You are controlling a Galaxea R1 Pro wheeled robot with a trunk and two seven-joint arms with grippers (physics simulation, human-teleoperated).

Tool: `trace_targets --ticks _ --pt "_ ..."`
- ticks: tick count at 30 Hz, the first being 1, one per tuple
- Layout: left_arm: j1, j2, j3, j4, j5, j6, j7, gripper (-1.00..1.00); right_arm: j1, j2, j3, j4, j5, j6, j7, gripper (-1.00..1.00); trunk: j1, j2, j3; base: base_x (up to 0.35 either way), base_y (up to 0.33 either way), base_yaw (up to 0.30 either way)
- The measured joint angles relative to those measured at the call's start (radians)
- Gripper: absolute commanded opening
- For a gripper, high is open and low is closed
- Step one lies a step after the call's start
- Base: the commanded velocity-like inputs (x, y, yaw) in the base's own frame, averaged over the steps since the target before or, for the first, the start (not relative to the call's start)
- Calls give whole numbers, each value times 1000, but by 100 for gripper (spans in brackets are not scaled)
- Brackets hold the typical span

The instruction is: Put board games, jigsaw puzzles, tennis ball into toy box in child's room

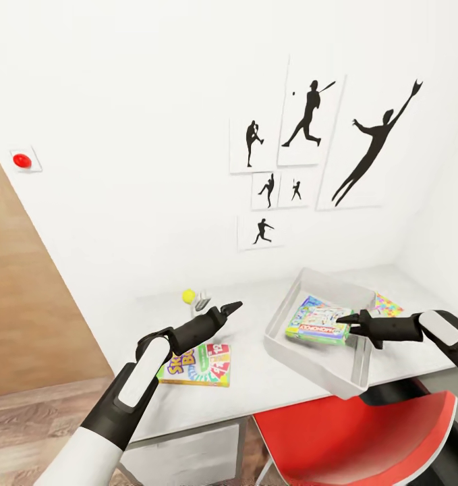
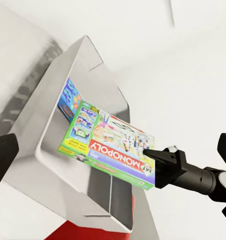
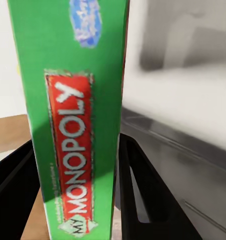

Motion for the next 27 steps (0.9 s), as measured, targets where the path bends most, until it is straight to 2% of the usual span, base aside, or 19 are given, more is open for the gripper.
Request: trace_targets --ticks 27 --pt "0 0 -1 0 0 0 0 100 -6 2 -1 1 0 0 -8 -100 0 0 -41 0 0 0"
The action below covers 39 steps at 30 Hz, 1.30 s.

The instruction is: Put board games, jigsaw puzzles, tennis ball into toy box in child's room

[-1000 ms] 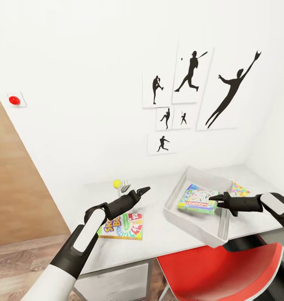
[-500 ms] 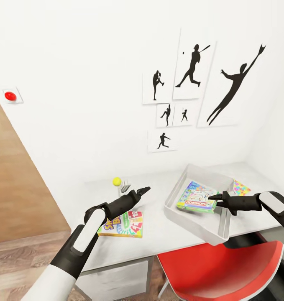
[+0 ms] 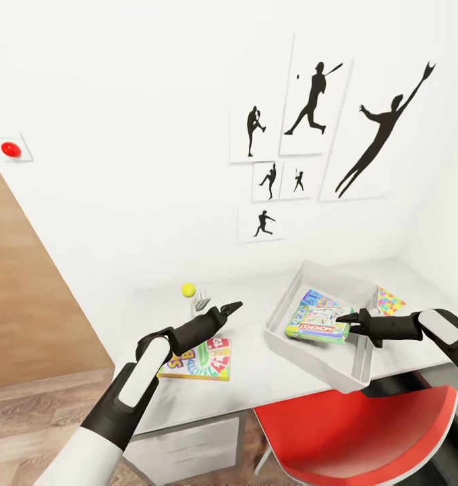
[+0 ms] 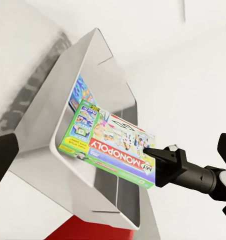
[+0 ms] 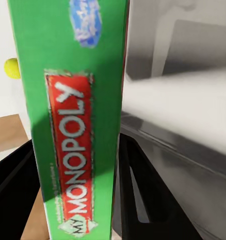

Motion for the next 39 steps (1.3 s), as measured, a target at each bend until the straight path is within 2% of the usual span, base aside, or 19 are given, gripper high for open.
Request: trace_targets --ticks 15,26,39 --pt "0 0 -1 0 0 0 -1 100 -8 2 -3 -1 -5 0 1 -100 0 0 -7 0 0 0" --pt "0 0 -2 0 0 0 -1 100 -50 -1 -5 1 -4 0 1 -100 0 0 -23 0 0 0" --pt "0 0 -3 0 0 0 -1 100 -58 -7 -5 1 -1 0 1 -100 0 0 -45 0 0 0"
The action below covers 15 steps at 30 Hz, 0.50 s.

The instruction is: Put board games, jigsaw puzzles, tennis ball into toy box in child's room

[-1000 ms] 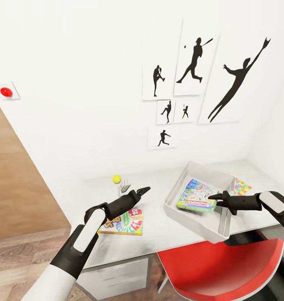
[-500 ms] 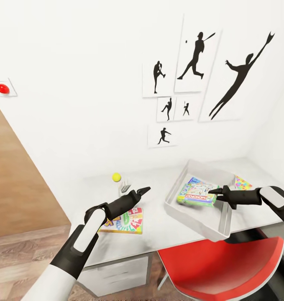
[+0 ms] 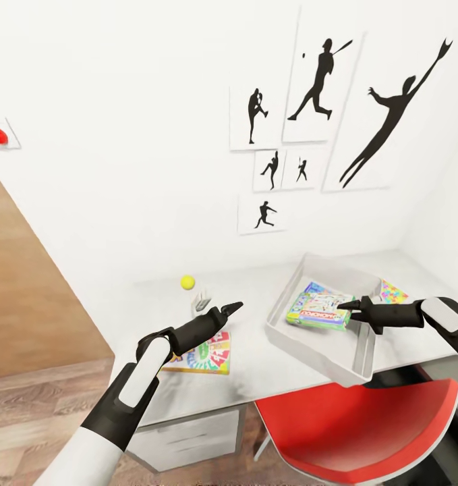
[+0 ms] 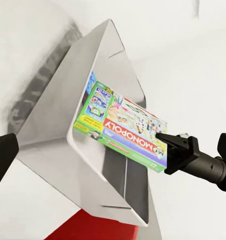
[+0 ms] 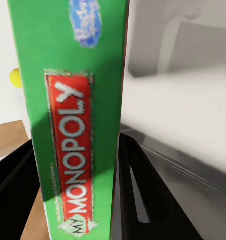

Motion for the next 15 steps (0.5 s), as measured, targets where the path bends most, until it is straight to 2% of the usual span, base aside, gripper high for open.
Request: trace_targets --ticks 15 --pt "0 0 0 0 0 0 -1 100 -1 4 -1 0 -1 0 0 -100 0 0 -24 0 0 0"
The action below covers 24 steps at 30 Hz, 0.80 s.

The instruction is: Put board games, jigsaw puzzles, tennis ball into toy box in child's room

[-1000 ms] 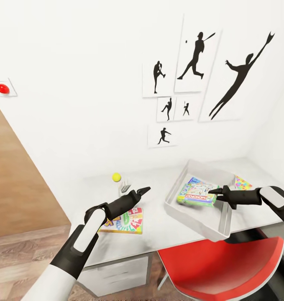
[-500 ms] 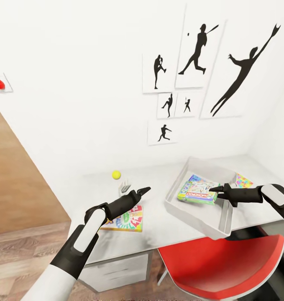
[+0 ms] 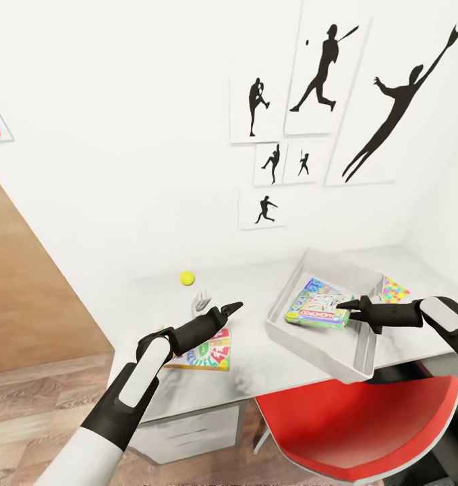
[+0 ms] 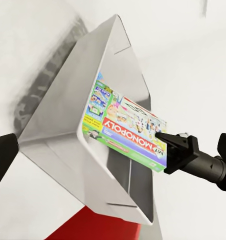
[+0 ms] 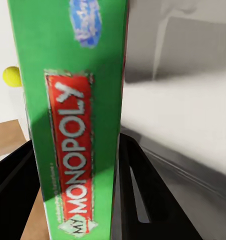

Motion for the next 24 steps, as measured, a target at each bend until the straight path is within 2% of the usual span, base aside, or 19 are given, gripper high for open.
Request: trace_targets --ticks 24 --pt "0 0 0 0 0 0 0 100 1 4 1 -2 0 0 1 -100 0 0 -38 0 0 0"
